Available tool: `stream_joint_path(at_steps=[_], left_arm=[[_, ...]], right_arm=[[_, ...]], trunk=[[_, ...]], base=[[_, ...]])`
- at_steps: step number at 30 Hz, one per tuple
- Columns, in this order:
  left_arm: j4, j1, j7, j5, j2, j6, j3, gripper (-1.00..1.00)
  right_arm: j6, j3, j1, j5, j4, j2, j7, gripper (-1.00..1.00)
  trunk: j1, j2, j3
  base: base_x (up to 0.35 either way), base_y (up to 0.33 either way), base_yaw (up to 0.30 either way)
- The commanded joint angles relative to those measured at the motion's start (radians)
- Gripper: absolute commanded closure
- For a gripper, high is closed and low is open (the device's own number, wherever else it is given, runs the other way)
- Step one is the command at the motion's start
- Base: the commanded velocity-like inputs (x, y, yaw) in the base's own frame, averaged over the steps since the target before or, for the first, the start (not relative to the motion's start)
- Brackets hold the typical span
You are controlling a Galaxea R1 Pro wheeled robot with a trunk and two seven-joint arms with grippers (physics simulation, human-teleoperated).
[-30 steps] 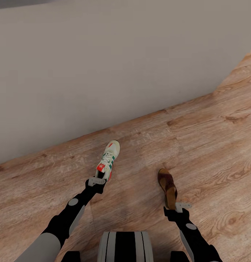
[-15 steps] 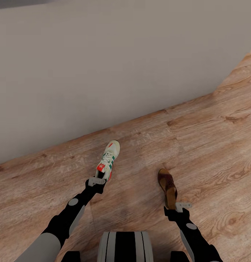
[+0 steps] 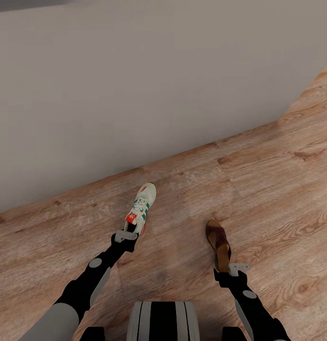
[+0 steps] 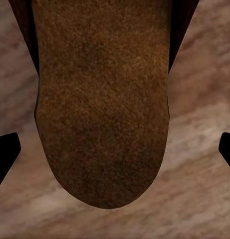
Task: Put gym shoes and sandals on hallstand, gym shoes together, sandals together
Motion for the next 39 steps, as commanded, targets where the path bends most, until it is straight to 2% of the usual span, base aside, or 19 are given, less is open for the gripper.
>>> stream_joint_path(at_steps=[1,16,17,39], left_arm=[[0.001,0.000,-0.002,0.009,0.001,-0.002,-0.003,1.00],[0.001,0.000,-0.002,0.009,0.001,-0.002,-0.003,1.00],[0.001,0.000,-0.003,0.009,0.001,-0.002,-0.003,1.00],[0.001,0.000,-0.002,0.009,0.001,-0.002,-0.003,1.00]], right_arm=[[0.002,-0.003,0.000,0.010,-0.001,0.001,0.001,-1.00],[0.002,-0.003,0.000,0.010,-0.001,0.001,0.003,-1.00],[0.002,-0.003,0.000,0.010,-0.001,0.001,0.003,1.00],[0.002,-0.002,0.000,0.010,-0.001,0.001,0.003,1.00]], trunk=[[0.000,0.000,0.000],[0.000,0.000,0.000],[0.000,0.000,0.000],[0.000,0.000,0.000]], base=[[0.000,0.000,0.000],[0.000,0.000,0.000],[0.000,0.000,0.000],[0.000,0.000,0.000]])
